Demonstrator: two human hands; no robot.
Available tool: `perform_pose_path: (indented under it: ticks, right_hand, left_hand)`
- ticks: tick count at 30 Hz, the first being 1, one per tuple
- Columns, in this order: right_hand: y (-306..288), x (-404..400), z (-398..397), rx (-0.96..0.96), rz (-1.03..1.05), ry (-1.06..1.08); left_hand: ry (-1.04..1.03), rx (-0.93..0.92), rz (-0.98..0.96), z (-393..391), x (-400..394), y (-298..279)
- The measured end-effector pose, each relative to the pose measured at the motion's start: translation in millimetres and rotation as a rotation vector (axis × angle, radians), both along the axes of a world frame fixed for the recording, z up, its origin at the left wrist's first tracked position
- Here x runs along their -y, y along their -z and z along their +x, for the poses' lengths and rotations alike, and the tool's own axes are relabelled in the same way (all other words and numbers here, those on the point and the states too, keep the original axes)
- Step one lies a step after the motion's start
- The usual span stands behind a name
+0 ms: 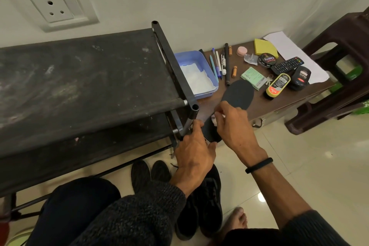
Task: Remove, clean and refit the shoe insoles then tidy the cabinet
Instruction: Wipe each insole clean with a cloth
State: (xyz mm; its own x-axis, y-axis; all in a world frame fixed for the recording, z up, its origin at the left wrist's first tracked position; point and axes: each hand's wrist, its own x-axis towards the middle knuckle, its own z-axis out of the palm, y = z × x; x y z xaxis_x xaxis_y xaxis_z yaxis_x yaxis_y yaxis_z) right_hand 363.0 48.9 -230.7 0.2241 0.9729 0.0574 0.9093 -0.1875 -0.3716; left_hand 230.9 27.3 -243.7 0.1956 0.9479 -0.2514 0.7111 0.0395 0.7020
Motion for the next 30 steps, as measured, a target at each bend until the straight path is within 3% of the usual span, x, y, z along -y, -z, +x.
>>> perform_pose_path:
  ticks: [6,13,21,30]
  right_hand:
    - [4.3,-0.7,-0.9,-0.012,0.039,-0.003]
    - [6.9,-6.6,8.7,-0.016,-0.053,0.044]
    - [0.7,7.0,-4.3,-0.047,-0.109,-0.171]
    - [5.1,-17.0,6.5,-0.005,-0.016,0.062]
  left_hand:
    - [0.004,0.0,-0.026,0.3,-1.3,-0.5]
    - [-0.002,0.003,-0.011,-3.1,-0.5,-3.0]
    - [0.001,0.013,0.011,-2.2,-1.5,-8.8]
    - [-0.018,0.018,-0.025,-1.8,1.0,-2.0]
